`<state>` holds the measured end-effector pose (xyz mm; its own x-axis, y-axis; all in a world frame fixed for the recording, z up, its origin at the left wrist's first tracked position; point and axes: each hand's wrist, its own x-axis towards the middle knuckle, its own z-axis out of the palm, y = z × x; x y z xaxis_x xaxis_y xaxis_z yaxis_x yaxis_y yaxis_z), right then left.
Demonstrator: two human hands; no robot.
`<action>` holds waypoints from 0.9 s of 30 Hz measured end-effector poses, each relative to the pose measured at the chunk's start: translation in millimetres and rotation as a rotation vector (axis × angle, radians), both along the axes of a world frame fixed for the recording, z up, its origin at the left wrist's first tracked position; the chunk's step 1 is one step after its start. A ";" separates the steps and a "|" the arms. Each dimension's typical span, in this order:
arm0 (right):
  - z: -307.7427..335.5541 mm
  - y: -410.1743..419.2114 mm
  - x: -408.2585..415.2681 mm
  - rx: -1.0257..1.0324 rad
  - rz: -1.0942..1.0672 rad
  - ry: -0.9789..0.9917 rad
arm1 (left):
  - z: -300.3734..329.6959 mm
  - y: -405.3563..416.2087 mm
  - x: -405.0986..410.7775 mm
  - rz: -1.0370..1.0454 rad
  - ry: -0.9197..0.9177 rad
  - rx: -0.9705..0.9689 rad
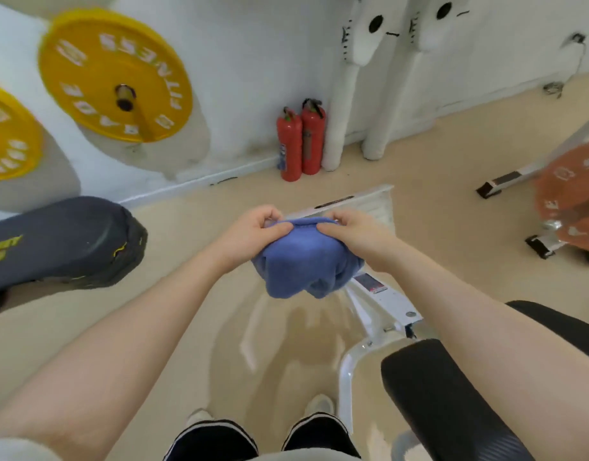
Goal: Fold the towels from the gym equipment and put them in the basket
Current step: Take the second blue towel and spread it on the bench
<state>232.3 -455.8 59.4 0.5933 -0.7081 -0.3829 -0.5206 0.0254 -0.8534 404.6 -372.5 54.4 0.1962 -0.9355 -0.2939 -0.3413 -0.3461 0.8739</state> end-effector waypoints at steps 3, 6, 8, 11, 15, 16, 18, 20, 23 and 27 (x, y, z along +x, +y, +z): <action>6.0 24.4 77.6 0.107 0.063 -0.094 | 8.4 45.0 58.2 0.147 -0.119 -0.111; 14.9 56.6 151.1 0.266 0.080 -0.248 | 11.9 99.5 113.4 0.203 -0.229 -0.216; 17.5 81.2 198.5 0.200 0.105 -0.227 | 11.2 134.5 147.5 0.241 -0.207 -0.212; 14.3 114.9 260.1 -0.064 0.145 -0.107 | 12.3 172.0 195.6 0.355 -0.056 -0.197; 2.1 169.2 334.1 -0.214 0.238 -0.060 | 14.2 219.2 264.5 0.430 0.019 -0.257; 0.8 180.7 347.7 -0.203 0.246 -0.082 | 14.8 229.3 279.7 0.411 -0.005 -0.264; -1.5 198.8 366.4 -0.104 0.353 -0.128 | 14.6 247.5 306.9 0.359 -0.125 -0.220; -2.9 210.7 378.8 0.112 0.561 -0.133 | 15.0 262.7 330.9 0.305 -0.247 -0.167; -6.0 217.6 406.8 0.300 0.572 -0.090 | 17.2 277.9 361.1 0.216 -0.353 -0.191; -24.6 215.9 458.3 0.147 0.472 0.018 | 20.7 282.9 396.6 0.221 -0.313 -0.217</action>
<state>690.5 -239.9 34.8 0.8286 -0.3017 -0.4716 -0.5189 -0.0975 -0.8493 801.2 -89.6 75.1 0.4470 -0.8945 0.0108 -0.5399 -0.2601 0.8005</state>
